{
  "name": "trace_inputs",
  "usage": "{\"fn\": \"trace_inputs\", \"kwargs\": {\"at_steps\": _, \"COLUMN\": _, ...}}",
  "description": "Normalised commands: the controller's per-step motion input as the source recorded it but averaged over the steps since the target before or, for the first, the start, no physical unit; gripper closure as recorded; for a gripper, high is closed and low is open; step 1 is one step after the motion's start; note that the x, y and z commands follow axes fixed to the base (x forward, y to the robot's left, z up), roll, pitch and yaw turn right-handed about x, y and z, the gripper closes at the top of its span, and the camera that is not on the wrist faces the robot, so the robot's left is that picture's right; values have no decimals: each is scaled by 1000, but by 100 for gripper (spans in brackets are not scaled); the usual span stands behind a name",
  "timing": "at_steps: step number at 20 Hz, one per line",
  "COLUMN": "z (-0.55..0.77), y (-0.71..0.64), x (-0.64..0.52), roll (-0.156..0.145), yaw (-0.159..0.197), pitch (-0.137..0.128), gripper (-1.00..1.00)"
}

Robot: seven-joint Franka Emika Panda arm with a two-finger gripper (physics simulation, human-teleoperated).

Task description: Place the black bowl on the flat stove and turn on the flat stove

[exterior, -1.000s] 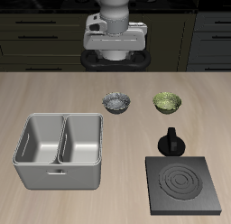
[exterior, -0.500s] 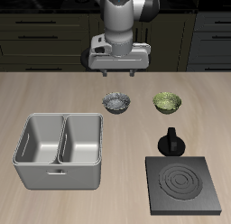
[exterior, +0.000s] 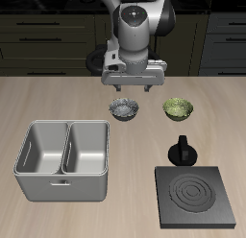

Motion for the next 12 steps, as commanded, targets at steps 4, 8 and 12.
{"fn": "trace_inputs", "kwargs": {"at_steps": 4, "z": -287, "y": 107, "x": 4, "roll": 6, "yaw": -3, "pitch": 30, "gripper": -100}}
{"fn": "trace_inputs", "kwargs": {"at_steps": 8, "z": -240, "y": 58, "x": -40, "roll": -14, "yaw": 5, "pitch": 10, "gripper": -100}}
{"fn": "trace_inputs", "kwargs": {"at_steps": 12, "z": -404, "y": -43, "x": -8, "roll": -42, "yaw": -3, "pitch": 63, "gripper": -100}}
